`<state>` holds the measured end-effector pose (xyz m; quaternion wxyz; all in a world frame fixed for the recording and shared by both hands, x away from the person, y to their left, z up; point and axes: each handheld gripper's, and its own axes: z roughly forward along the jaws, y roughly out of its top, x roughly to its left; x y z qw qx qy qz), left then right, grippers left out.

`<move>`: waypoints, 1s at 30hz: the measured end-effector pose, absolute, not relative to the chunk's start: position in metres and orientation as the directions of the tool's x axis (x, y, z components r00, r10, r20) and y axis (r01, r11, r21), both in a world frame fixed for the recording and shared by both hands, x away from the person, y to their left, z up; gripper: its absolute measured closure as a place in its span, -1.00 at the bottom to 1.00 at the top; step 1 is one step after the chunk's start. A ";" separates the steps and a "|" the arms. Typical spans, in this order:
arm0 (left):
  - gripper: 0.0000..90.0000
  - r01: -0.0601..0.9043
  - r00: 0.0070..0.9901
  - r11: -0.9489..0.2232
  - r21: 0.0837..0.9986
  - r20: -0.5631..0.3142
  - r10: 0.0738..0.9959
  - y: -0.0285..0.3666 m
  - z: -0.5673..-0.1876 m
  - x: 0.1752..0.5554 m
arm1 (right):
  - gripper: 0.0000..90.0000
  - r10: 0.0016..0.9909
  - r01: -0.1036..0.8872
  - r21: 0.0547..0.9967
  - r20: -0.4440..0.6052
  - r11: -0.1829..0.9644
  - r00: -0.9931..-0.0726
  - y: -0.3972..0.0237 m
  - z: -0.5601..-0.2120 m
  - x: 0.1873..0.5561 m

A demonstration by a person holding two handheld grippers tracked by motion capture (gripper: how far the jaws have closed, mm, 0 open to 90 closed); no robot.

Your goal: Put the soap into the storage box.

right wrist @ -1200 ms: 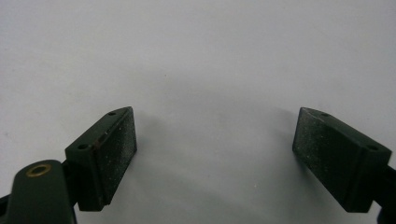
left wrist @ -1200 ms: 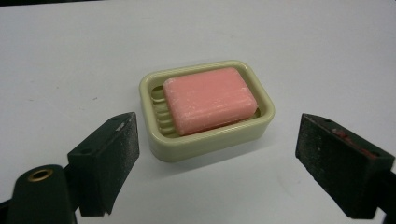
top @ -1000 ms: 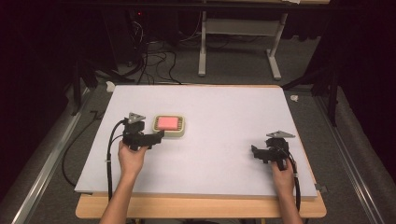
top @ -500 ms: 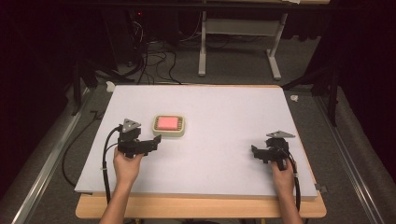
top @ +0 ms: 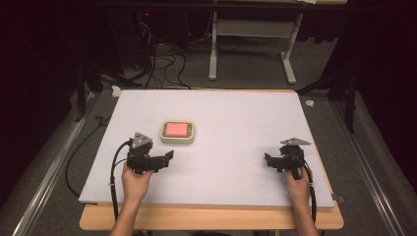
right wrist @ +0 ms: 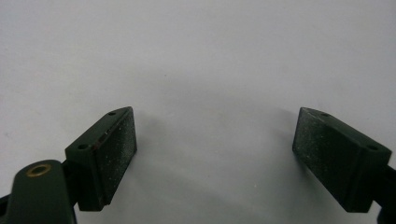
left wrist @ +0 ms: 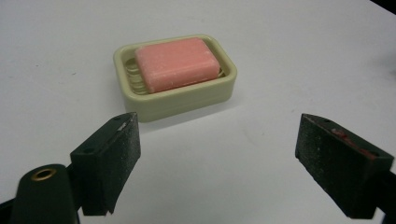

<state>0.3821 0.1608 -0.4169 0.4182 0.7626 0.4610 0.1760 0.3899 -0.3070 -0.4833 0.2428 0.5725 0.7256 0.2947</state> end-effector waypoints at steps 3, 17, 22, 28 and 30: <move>-0.67 0.564 0.519 -0.230 0.793 -0.123 0.846 0.158 -0.422 0.381 | -0.68 0.974 0.687 0.706 -0.016 0.172 -0.228 -0.307 -0.483 0.390; -0.67 0.593 0.539 -0.340 0.730 -0.046 0.841 0.132 -0.462 0.390 | -0.68 0.974 0.688 0.706 -0.014 0.170 -0.227 -0.307 -0.483 0.390; -0.67 0.609 0.529 -0.373 0.700 -0.008 0.849 0.123 -0.480 0.397 | -0.68 0.974 0.687 0.706 -0.015 0.172 -0.228 -0.307 -0.483 0.390; -0.70 0.591 0.526 -0.357 0.723 -0.011 0.850 0.122 -0.487 0.397 | -0.68 0.974 0.688 0.705 -0.014 0.170 -0.226 -0.307 -0.483 0.390; -0.70 0.592 0.526 -0.356 0.724 -0.012 0.850 0.122 -0.488 0.397 | -0.68 0.974 0.688 0.705 -0.014 0.170 -0.226 -0.307 -0.483 0.390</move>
